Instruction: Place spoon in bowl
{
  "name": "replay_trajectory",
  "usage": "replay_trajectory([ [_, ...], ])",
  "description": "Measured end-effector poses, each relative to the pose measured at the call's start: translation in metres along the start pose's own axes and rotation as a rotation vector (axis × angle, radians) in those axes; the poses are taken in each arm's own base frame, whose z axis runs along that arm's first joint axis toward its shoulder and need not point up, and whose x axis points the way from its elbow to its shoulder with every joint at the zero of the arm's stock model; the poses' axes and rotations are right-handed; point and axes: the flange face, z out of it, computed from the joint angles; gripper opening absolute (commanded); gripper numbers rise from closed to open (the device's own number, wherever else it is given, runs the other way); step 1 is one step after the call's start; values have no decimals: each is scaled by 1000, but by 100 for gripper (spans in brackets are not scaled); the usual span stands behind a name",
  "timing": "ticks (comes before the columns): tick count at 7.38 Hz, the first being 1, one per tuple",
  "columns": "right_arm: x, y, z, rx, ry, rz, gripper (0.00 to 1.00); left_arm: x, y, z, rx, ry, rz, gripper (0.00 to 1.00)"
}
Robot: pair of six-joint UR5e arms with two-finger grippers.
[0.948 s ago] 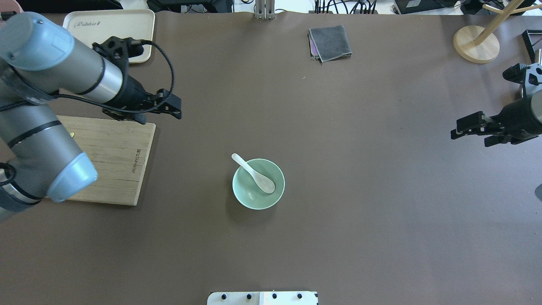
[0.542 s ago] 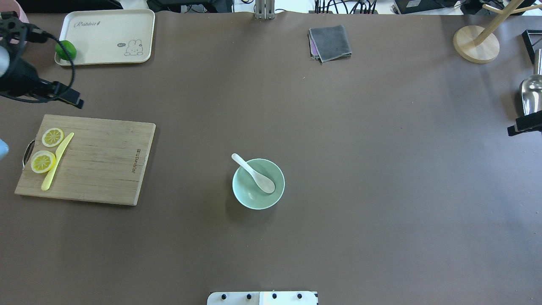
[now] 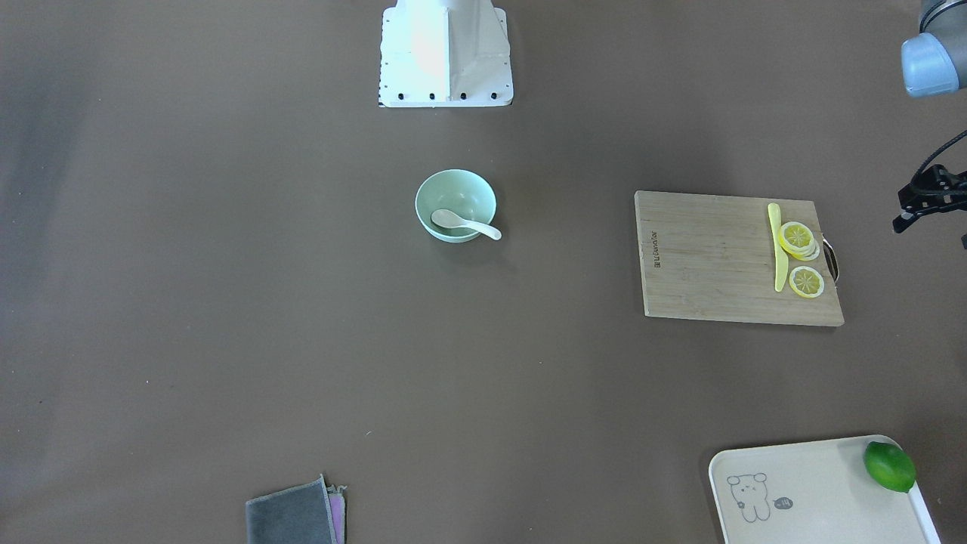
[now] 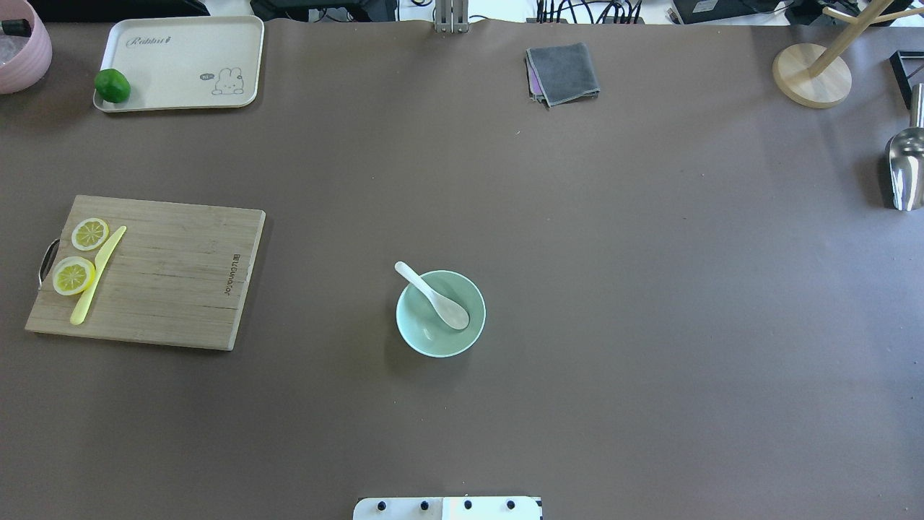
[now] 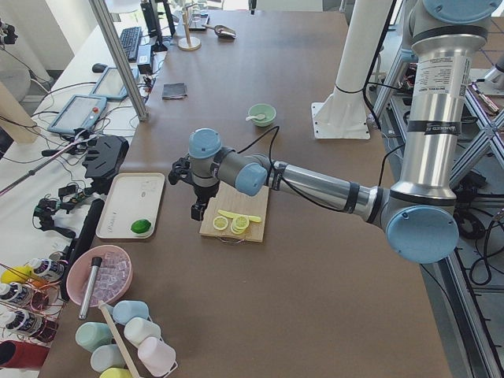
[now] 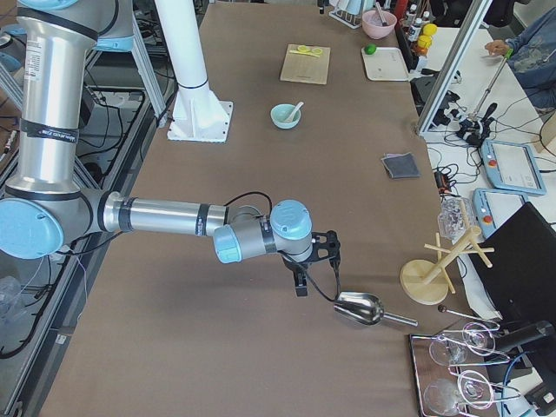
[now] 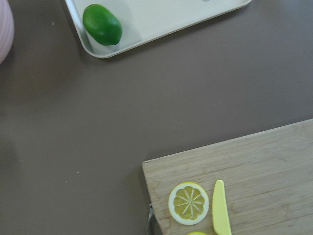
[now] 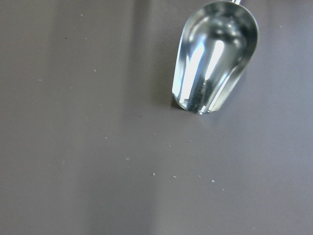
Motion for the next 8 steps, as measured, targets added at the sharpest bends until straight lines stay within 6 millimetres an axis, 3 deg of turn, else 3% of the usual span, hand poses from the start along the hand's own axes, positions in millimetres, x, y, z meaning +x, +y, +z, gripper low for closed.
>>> replay_trajectory([
  [2,25,3,-14,-30,14,-13,100,-32,11,-12,-42,-25,-19,99],
  [4,30,4,-18,-39,16,-13,100,-51,29,-12,-84,-37,-31,99],
  [8,29,3,-20,-36,19,-18,100,-55,52,-10,-96,-35,-50,99],
])
